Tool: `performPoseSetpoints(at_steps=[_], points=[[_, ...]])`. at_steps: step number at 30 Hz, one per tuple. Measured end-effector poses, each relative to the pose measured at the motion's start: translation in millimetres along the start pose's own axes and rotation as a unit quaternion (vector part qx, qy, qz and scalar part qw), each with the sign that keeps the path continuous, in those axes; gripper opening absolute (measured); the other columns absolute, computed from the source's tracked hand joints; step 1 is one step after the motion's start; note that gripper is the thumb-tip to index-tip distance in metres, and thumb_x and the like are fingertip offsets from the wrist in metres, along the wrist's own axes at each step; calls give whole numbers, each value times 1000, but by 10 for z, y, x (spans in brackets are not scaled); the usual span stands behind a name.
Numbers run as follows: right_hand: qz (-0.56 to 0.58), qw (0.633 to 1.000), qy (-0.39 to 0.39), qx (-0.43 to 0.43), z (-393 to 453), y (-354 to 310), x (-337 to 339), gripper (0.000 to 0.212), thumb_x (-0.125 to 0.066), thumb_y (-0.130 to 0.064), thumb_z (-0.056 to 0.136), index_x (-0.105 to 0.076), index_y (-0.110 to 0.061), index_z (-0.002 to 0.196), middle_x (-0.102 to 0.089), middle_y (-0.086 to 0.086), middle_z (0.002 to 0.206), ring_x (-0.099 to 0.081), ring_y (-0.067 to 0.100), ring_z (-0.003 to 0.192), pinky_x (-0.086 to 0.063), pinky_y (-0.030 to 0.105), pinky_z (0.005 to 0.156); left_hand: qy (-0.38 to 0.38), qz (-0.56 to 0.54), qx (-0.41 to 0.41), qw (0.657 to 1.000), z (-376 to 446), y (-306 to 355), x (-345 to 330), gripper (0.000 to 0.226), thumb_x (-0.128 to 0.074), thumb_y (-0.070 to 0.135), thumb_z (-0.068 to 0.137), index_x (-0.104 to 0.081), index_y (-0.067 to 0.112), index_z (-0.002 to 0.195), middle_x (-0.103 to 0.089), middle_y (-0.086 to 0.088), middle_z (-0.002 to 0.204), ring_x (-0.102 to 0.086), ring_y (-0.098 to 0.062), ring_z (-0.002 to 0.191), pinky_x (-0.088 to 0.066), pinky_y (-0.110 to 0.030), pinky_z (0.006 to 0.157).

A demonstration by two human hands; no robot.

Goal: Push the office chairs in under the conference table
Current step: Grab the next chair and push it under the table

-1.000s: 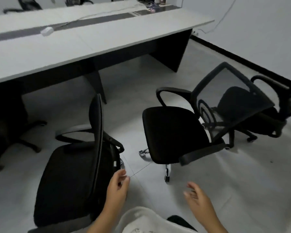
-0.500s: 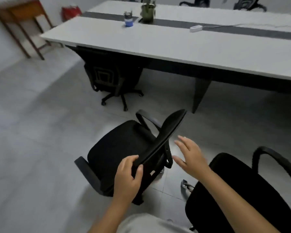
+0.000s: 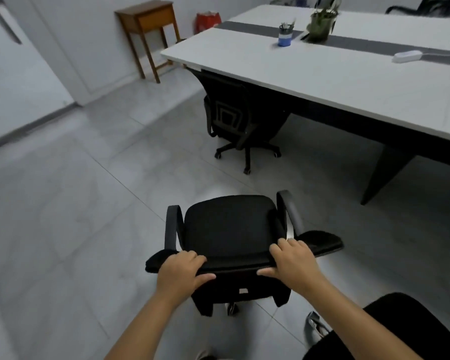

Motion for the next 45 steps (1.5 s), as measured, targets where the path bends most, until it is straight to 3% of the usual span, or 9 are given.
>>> performPoseSetpoints(at_steps=[3,6,9,13,20,23,29,35,45], points=[[11,999,-36,-18,26,-343,-60,66,-22,-66,70,-58,-14,56,-55,1,54,-56,17,50,-42,26,45,21,-24,-39,999,3,-313,65,75,-12,63,89,-70,22,67,-63,12,58,-58,-5,50,-36,-16,57],[28,997,-41,-53,-2,-599,-133,55,-27,-63,67,-54,-19,47,-48,0,45,-50,13,41,-36,21,36,37,-22,-95,995,121,-593,55,75,-16,63,89,-70,17,66,-65,8,58,-60,-9,50,-33,-21,65],[7,996,-13,-93,114,-860,-228,49,-35,-63,65,-51,-21,47,-46,-2,43,-47,12,38,-31,17,34,-10,-20,-161,987,370,-1022,-81,77,-12,63,89,-70,19,64,-63,9,55,-58,-8,46,-37,-15,56],[-8,994,20,-104,-22,-767,-159,49,-37,-62,68,-50,-21,47,-45,-3,43,-46,11,38,-31,15,35,-13,-36,-228,973,307,-884,-162,76,-14,65,89,-68,20,60,-60,10,51,-54,-6,43,-42,-13,41],[-32,982,79,-168,162,-709,-196,64,-29,-65,83,-51,-18,46,-47,-3,45,-47,14,38,-35,18,36,18,-68,-280,957,690,-984,-214,71,-17,65,87,-61,23,50,-54,12,45,-48,-3,38,-35,-14,39],[-39,977,87,-189,234,-558,-201,71,-18,-65,87,-52,-17,47,-49,-3,46,-47,14,39,-37,20,34,26,-83,-294,952,915,-908,-262,73,-16,64,88,-61,22,50,-54,11,44,-48,-4,37,-35,-15,38],[-61,969,91,-220,487,-80,-257,71,-17,-66,86,-50,-17,47,-48,-3,47,-47,14,40,-36,19,36,38,-101,-299,948,1497,-731,-463,74,-16,65,88,-62,21,49,-53,11,43,-48,-5,36,-35,-16,37],[-70,967,87,-228,872,560,-345,55,-38,-67,70,-50,-18,47,-48,-4,46,-46,13,40,-34,18,37,40,-86,-290,952,2254,-538,-674,76,-12,65,87,-62,22,50,-54,11,44,-49,-5,36,-35,-15,36],[-69,978,85,-178,1311,1649,-482,53,-34,-67,65,-49,-21,45,-46,-6,44,-44,11,38,-31,16,36,61,-57,-247,965,3027,-94,-911,78,-10,64,89,-60,22,46,-51,10,42,-48,-6,35,-33,-16,35]])
Point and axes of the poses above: each hand's wrist, its own z-axis towards the middle knuckle, its own x-axis out of the back of the hand, y = z × x, the point moved 7 cm from there along z, towards the middle knuckle
